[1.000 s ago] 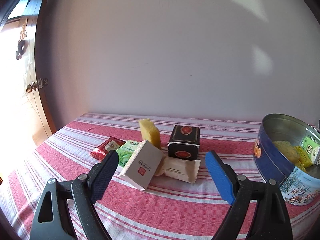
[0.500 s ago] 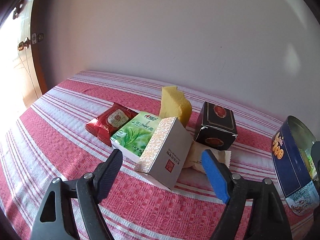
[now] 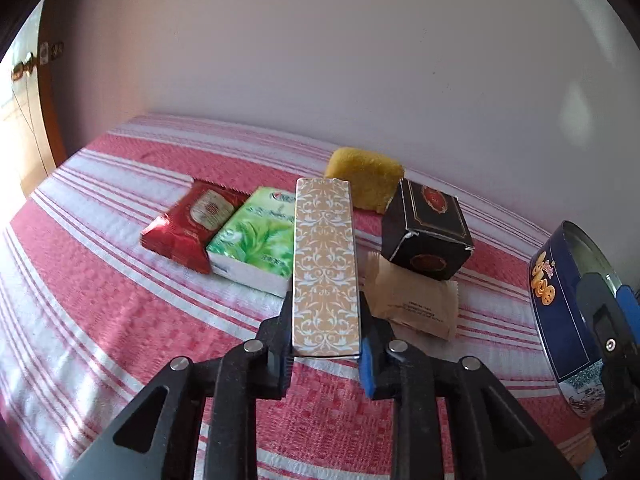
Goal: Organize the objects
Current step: 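Grasp the patterned long box with the left gripper while the right grasps the cream pastry packet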
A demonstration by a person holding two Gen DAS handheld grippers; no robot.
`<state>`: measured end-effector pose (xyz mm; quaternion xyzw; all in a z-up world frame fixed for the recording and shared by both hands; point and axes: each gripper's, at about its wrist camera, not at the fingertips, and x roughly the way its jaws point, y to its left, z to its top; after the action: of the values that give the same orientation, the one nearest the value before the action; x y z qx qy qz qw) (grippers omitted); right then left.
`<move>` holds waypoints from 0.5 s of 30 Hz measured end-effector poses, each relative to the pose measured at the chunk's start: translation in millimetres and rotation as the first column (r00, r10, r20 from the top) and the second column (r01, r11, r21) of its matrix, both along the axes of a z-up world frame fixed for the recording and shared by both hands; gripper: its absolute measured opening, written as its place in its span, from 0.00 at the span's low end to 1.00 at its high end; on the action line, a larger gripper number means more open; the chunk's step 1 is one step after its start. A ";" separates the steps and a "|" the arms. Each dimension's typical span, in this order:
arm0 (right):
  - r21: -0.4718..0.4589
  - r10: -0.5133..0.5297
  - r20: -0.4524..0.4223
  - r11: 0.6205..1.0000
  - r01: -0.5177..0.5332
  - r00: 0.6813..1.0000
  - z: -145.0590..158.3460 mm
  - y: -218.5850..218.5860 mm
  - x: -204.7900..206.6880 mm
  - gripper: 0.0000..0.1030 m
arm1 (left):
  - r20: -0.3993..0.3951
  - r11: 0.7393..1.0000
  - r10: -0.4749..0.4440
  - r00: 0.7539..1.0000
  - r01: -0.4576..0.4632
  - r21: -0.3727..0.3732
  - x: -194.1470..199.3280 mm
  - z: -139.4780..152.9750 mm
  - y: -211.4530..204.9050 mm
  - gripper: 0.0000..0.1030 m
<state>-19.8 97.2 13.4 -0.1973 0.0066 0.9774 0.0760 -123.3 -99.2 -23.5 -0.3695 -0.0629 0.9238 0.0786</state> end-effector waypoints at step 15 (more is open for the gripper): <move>-0.170 0.222 0.336 0.970 -0.173 0.915 -41.1 -42.7 -71.4 0.92 | -0.203 0.955 0.261 0.944 -0.283 -0.089 17.0 37.0 -56.6 0.27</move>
<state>-91.2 54.4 -27.7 -0.3736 0.0398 0.9260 -0.0368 -106.3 -155.8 13.5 -0.2720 -0.0515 0.9587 -0.0656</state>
